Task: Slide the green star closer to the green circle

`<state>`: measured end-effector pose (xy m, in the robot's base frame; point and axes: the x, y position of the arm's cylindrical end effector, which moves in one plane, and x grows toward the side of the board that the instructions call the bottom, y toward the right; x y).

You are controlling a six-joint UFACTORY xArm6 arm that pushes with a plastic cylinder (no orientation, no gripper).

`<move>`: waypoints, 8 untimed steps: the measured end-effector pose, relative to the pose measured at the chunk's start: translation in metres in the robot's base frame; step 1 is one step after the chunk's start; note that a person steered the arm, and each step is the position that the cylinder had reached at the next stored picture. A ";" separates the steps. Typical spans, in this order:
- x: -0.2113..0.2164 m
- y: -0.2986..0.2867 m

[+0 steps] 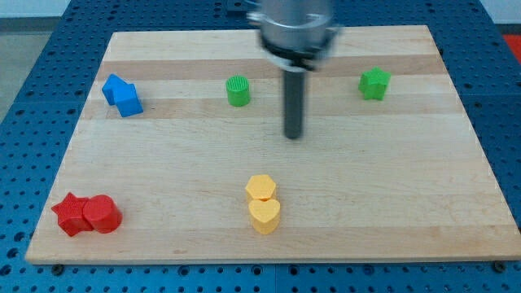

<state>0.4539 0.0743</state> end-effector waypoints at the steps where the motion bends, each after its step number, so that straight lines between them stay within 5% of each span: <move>1: 0.026 0.115; 2: 0.028 0.224; 3: -0.005 0.264; 4: -0.099 0.230; 5: -0.133 0.201; 8: -0.123 0.138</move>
<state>0.3305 0.2126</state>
